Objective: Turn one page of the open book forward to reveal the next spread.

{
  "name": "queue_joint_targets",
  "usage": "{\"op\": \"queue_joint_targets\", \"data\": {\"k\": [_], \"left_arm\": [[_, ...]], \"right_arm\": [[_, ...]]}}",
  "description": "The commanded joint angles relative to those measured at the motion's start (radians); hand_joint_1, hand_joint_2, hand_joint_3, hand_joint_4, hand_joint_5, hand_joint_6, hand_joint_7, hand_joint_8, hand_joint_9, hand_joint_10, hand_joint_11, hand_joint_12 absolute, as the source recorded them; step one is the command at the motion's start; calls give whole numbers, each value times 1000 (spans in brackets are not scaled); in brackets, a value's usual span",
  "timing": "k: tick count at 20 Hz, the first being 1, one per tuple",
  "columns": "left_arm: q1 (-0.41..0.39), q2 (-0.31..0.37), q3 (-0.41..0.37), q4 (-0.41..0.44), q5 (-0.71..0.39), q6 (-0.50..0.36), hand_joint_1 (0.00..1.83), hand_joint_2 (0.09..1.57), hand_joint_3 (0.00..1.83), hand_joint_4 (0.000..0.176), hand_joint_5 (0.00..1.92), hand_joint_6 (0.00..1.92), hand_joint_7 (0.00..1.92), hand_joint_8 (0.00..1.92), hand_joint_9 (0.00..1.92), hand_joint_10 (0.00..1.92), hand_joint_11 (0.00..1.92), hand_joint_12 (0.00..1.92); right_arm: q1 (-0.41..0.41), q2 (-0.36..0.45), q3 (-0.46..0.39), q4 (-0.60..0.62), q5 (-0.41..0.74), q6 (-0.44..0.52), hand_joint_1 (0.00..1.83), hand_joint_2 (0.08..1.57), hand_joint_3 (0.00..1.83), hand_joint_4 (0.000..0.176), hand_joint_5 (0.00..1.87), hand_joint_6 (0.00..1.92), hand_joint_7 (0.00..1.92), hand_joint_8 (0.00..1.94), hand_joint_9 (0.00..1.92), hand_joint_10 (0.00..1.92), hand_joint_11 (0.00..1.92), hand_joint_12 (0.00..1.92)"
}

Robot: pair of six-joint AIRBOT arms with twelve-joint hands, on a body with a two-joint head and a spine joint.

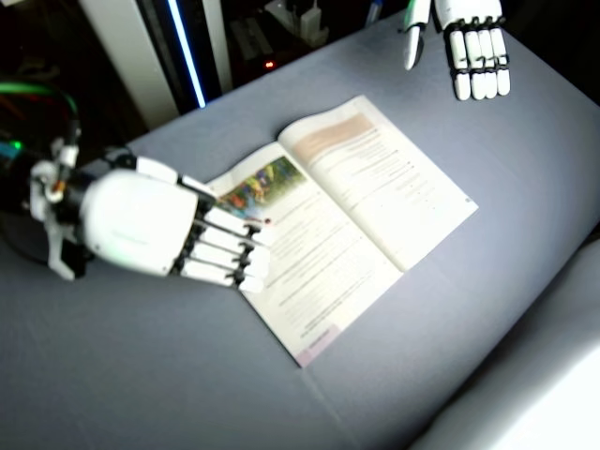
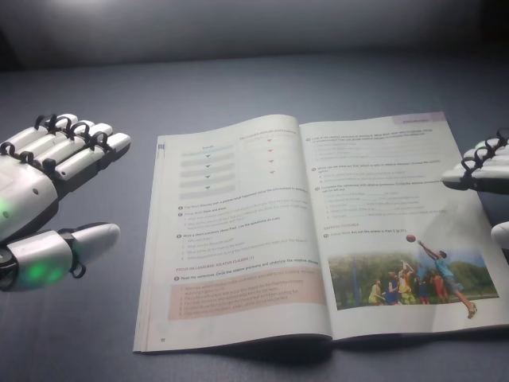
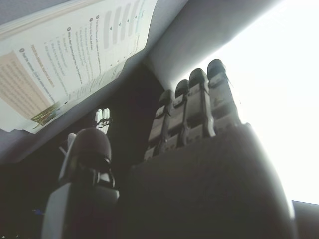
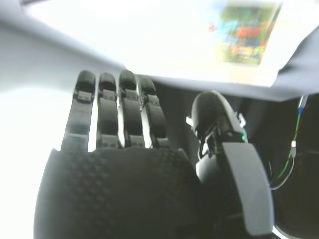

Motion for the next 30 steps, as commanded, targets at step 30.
{"op": "queue_joint_targets", "data": {"k": [30], "left_arm": [[-22,34,25,-13,-221,-47,0,1213,0,0,110,3,70,1,32,1,0,0]], "right_arm": [[304,-345,42,-392,247,203,0,1347,1,0,222,8,211,7,176,10,133,37]]}}
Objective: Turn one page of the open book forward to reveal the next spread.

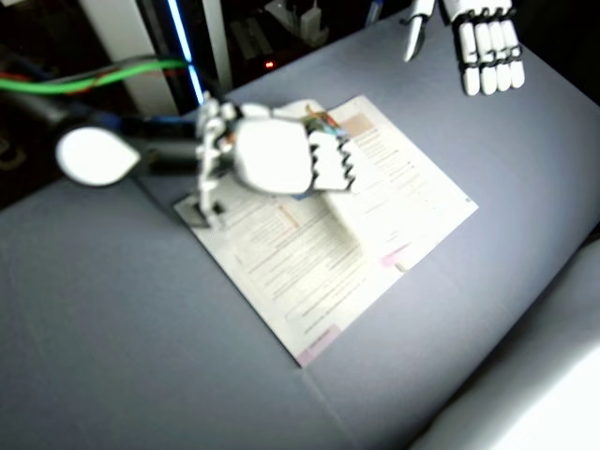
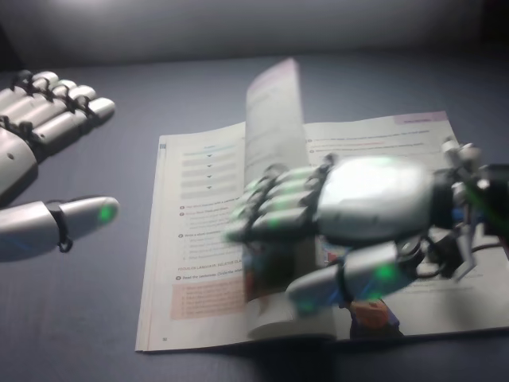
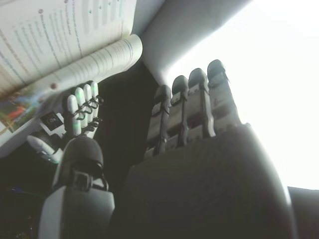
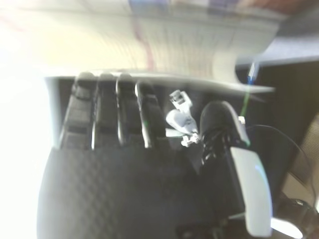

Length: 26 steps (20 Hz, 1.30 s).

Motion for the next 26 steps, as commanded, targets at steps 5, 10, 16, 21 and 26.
{"op": "queue_joint_targets", "data": {"k": [5,10,16,21,26], "left_arm": [[-9,0,25,-25,-100,-17,0,1269,4,0,108,3,54,2,9,2,0,0],[-9,-2,35,-24,-88,-22,0,1240,0,0,103,0,64,4,30,8,0,0],[-15,-13,37,-16,-76,-30,0,1230,0,0,106,4,57,0,14,0,0,0],[-8,-13,28,-19,-75,-39,0,1238,0,0,113,2,72,3,32,5,2,1],[15,-1,13,-29,-122,-60,0,1235,0,0,108,0,75,2,34,3,7,3]], "right_arm": [[99,-45,-21,-11,232,16,0,1306,0,0,355,9,367,13,320,11,216,60],[166,-86,-26,7,357,14,0,1314,1,0,417,0,427,0,373,2,261,44],[181,-70,-47,51,423,8,115,1539,11,0,437,3,472,6,416,13,301,88],[133,51,-78,120,423,6,44,1459,0,0,340,10,329,12,277,11,213,95],[22,165,-101,310,416,-77,0,1405,6,0,348,0,359,1,255,0,145,51]]}}
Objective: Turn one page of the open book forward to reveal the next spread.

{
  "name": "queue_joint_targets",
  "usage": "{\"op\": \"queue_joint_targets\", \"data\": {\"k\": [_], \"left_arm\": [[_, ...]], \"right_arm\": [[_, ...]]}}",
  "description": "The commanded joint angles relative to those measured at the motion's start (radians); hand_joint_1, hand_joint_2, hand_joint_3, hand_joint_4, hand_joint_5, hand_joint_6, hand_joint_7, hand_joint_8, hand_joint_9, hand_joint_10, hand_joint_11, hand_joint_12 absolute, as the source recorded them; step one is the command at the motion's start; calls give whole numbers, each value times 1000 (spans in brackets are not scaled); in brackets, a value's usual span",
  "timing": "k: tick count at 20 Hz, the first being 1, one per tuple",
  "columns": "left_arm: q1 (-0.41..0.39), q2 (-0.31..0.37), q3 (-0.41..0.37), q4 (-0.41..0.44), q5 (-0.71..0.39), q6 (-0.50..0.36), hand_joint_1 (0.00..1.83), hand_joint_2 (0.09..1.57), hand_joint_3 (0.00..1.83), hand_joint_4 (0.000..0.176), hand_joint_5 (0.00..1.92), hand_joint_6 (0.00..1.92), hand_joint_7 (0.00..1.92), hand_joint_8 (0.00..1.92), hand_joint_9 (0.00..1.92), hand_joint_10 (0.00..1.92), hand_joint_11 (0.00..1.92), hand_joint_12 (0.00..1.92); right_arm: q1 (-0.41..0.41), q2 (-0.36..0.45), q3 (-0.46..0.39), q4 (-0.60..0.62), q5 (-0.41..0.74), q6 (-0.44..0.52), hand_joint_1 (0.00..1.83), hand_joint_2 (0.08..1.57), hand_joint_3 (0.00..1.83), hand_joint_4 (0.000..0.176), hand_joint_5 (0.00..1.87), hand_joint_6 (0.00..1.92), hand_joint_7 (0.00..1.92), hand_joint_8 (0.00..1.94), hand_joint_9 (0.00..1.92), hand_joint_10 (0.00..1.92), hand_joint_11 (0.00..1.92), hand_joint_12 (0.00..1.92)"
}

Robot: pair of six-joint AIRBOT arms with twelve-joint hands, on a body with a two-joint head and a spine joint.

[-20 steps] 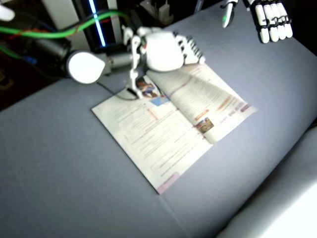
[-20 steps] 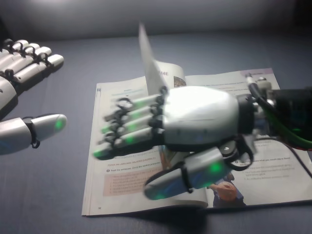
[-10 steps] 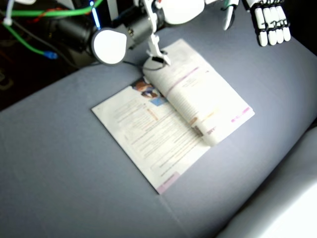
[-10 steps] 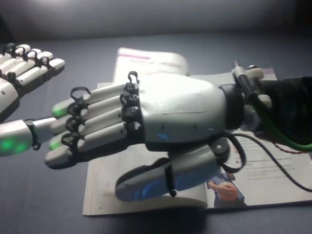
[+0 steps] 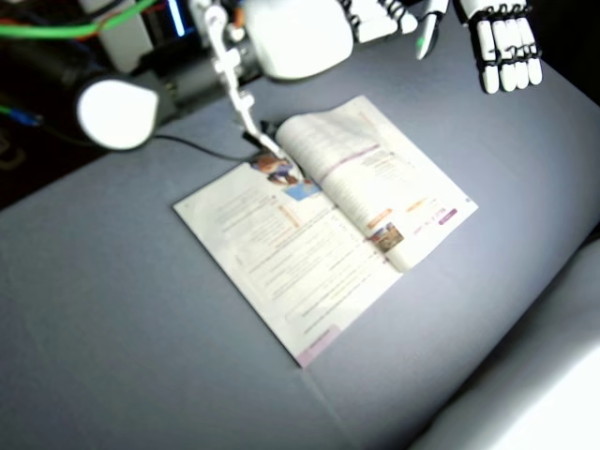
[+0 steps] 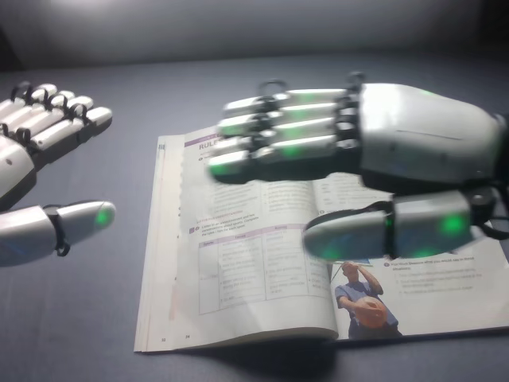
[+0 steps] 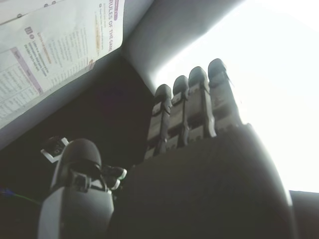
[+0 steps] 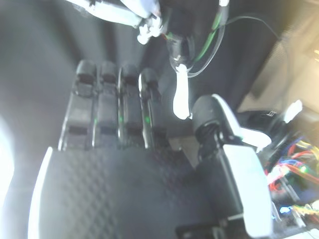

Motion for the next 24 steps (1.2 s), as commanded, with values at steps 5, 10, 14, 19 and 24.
{"op": "queue_joint_targets", "data": {"k": [5,10,14,19,24], "left_arm": [[41,9,-20,-67,-287,-66,0,1265,11,0,127,10,79,9,56,11,37,16],[88,-16,-20,-92,-455,-182,0,1350,7,10,125,0,78,0,5,0,0,0],[96,-16,-28,-93,-532,-204,0,1379,13,37,101,0,3,0,0,0,0,0],[112,-14,-37,-101,-583,-216,285,1335,0,42,85,0,8,1,0,0,0,0],[118,-27,-34,-79,-638,-284,170,1319,0,0,94,7,18,5,0,0,0,0]], "right_arm": [[-146,118,-27,366,161,-103,0,1407,0,0,333,0,326,0,217,0,157,71],[-432,176,-70,772,468,-143,213,1393,0,0,273,4,268,1,194,4,1,432],[-567,211,-104,952,633,-143,419,1413,0,0,224,4,229,5,159,0,0,248],[-614,221,-119,1012,701,-143,528,1454,1,0,214,1,189,1,142,3,0,362],[-613,223,-138,984,702,-143,553,1426,0,0,220,4,230,2,205,2,0,451]]}}
